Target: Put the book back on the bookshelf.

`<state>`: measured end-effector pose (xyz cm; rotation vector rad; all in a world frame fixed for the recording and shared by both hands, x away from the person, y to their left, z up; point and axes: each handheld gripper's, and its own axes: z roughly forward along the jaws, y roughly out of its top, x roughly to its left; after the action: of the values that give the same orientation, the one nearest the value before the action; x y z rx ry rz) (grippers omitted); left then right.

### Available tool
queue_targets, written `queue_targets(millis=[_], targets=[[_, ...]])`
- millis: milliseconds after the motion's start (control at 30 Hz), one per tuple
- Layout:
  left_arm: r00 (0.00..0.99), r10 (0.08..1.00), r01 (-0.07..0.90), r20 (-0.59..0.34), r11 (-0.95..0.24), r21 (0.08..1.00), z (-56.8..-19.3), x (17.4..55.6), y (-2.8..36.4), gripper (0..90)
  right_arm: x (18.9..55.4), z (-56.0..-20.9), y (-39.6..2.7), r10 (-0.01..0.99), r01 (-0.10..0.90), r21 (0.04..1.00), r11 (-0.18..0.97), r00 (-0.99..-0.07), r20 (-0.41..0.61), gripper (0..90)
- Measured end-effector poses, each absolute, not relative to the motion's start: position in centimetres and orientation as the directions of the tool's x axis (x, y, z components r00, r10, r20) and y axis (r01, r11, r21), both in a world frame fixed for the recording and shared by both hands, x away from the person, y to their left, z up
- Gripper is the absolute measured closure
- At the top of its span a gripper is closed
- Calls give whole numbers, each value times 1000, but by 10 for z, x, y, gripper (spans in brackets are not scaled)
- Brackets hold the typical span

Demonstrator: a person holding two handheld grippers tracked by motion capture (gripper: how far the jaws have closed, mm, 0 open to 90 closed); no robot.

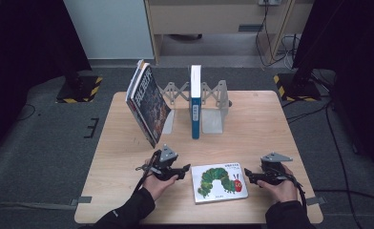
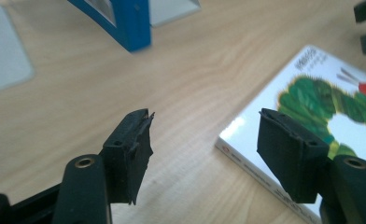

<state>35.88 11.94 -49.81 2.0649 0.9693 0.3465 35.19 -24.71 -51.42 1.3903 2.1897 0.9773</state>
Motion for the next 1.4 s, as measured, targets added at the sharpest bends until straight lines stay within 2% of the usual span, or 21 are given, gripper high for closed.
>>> queue_targets(millis=[333,567,767,1133,1267,1333,1400], targets=[[707,698,544,-111,-437,716,-519,352,99,313,346,-515,-236,854,655,707,267,-501,142,233],[706,696,540,-131,-408,736,-525,351,96,278,345,-517,-229,838,668,699,254,-513,186,284],[679,701,575,-219,-323,752,-534,353,99,247,346,-519,-222,827,684,687,244,-517,222,325],[678,703,571,-214,-321,756,-536,353,96,211,347,-522,-216,822,702,676,226,-509,254,362],[672,715,570,-195,-331,752,-535,353,94,162,348,-524,-215,814,708,668,229,-516,267,384],[674,717,571,-180,-349,743,-536,352,91,69,347,-524,-215,811,711,663,233,-519,272,385],[673,717,572,-180,-352,741,-536,352,90,50,347,-525,-215,810,711,664,231,-519,273,388]])
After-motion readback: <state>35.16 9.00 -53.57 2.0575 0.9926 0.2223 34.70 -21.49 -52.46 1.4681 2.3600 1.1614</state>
